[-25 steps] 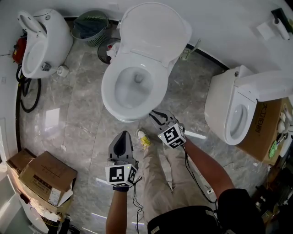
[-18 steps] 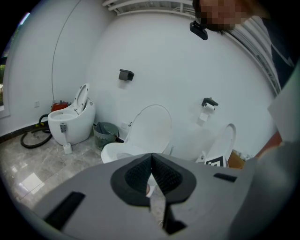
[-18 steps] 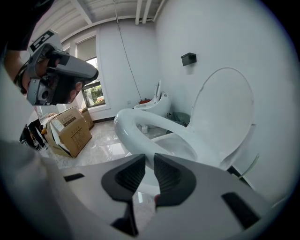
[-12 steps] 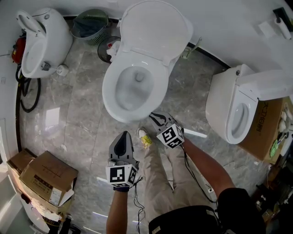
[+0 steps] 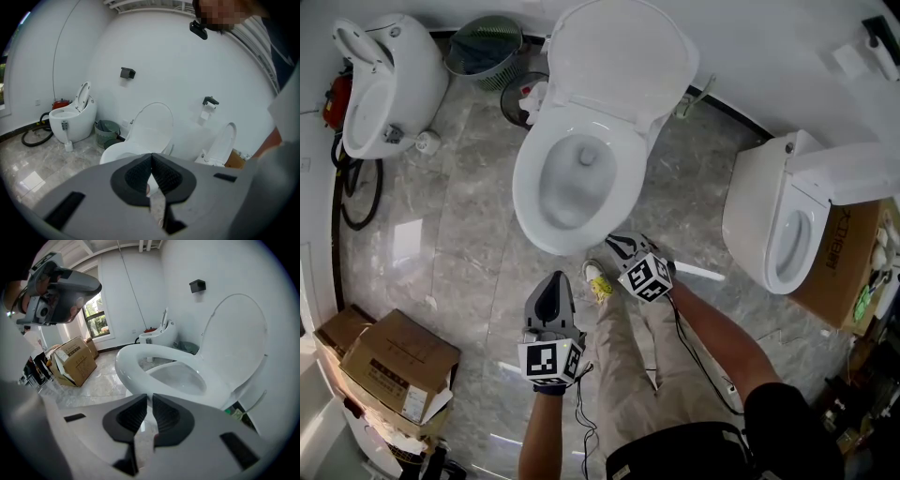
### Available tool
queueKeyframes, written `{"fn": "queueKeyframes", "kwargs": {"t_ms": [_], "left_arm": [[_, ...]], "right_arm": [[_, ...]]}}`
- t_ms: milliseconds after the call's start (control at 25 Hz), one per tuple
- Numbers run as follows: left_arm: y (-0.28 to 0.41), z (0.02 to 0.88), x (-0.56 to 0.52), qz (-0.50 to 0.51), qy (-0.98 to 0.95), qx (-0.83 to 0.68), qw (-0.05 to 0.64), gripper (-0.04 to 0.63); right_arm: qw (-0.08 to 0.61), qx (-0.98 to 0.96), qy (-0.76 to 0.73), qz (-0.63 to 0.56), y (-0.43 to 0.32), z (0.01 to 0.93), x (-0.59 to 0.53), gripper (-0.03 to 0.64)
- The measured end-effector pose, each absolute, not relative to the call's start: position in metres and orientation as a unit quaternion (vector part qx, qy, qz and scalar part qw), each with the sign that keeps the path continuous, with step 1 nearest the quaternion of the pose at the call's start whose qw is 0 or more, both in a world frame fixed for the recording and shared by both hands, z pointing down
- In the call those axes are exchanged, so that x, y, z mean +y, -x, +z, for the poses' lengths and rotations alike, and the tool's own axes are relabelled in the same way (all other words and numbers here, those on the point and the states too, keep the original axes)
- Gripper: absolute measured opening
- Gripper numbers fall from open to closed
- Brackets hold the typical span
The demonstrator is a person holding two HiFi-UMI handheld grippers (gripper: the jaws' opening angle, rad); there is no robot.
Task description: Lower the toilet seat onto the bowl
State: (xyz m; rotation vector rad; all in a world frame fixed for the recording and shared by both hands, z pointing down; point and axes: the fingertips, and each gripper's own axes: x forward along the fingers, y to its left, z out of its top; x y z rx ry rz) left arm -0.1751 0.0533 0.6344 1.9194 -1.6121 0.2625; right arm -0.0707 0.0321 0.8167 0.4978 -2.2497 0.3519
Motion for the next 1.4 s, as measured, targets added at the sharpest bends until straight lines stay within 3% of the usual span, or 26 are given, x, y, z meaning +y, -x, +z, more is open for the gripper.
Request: {"fn": "queueKeyframes", "kwargs": {"t_ms": [280,1400], "left_arm": [[0.178,0.635,0.051,0.115,-0.732,-0.606,0.288,0.011],[0.192,0.655,0.091,0.114,-0.716,-0.607,0.325,0.011]], "right_arm": [[0.413,-0.88,-0.185,0.142,0.074,0.836,0.039,0.028],[0.472,-0.836,-0.211,0.184,0.078,0.901,0.056,0.008]]}}
